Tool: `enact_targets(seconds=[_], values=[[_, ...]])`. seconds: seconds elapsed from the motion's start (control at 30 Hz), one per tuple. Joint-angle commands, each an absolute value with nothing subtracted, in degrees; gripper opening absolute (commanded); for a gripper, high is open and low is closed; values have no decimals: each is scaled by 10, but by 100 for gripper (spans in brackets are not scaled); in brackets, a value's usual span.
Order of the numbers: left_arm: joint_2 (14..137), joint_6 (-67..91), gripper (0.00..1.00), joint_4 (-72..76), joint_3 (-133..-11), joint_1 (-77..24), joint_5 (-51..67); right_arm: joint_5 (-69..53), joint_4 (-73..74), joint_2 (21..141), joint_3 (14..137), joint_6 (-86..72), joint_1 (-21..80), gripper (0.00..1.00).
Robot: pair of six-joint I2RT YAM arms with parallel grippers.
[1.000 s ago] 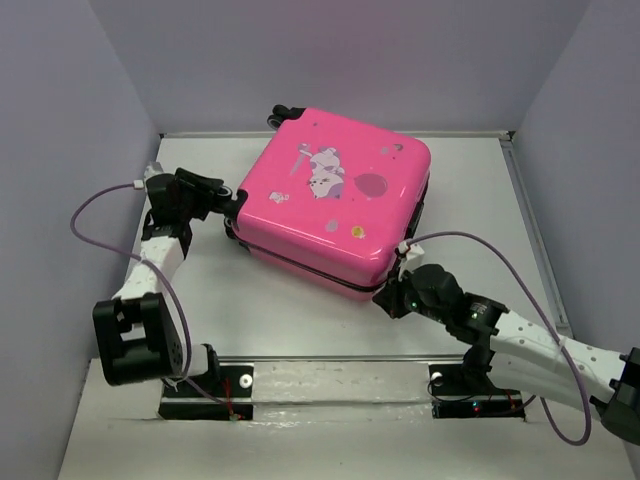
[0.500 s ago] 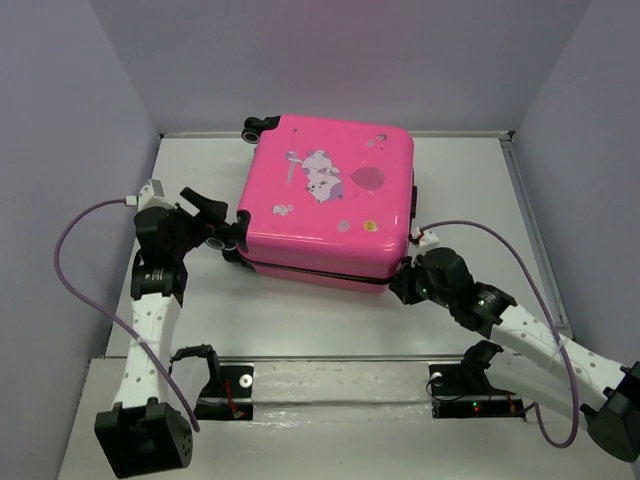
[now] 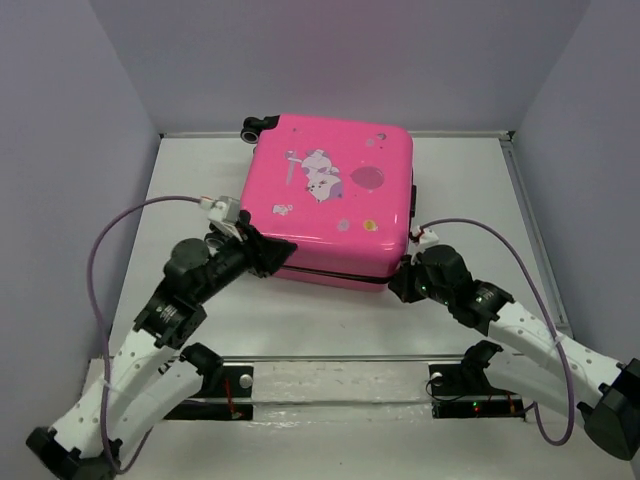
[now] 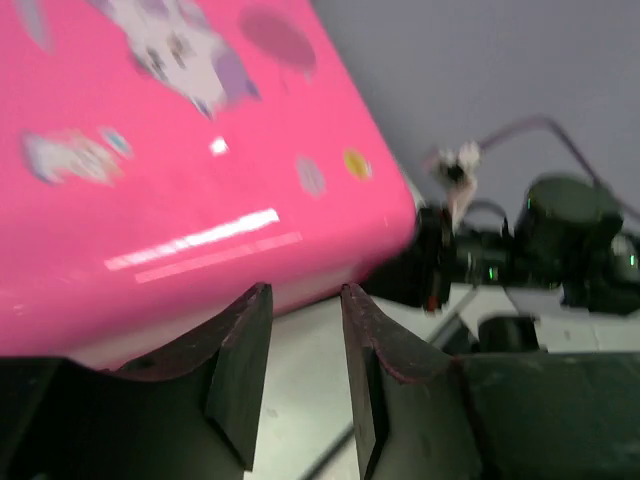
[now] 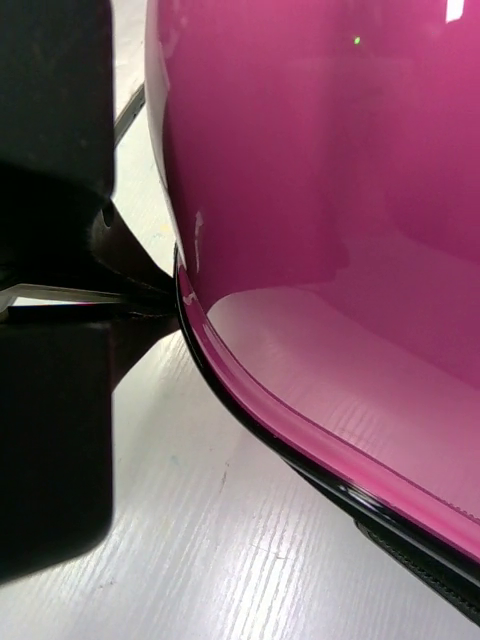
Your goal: Pack the luggage
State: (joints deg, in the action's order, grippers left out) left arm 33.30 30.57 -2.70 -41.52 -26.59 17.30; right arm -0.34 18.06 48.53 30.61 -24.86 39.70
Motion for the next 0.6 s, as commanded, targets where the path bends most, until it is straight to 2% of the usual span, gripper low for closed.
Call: enact_targets(seconds=[0.0, 0.03, 0.1, 0.13, 0.17, 0.27, 0.4, 0.57], values=[[402, 309, 42, 17, -374, -454, 84, -21, 77, 474, 296, -271, 392, 7], [420, 313, 43, 30, -373, -477, 57, -22, 77, 475, 294, -273, 392, 7], [484, 322, 54, 75, -374, -523, 41, -23, 73, 475, 289, -278, 392, 7], [506, 327, 60, 92, -376, -532, 35, -24, 71, 475, 285, -279, 392, 7], [552, 330, 74, 111, -379, -539, 38, -25, 68, 475, 284, -281, 392, 7], [635, 326, 85, 165, -399, -557, 19, -36, 62, 471, 276, -287, 392, 7], [718, 316, 86, 204, -435, -558, -45, -48, 53, 459, 255, -304, 392, 7], [758, 312, 84, 209, -474, -557, -83, -64, 36, 419, 230, -323, 410, 7]])
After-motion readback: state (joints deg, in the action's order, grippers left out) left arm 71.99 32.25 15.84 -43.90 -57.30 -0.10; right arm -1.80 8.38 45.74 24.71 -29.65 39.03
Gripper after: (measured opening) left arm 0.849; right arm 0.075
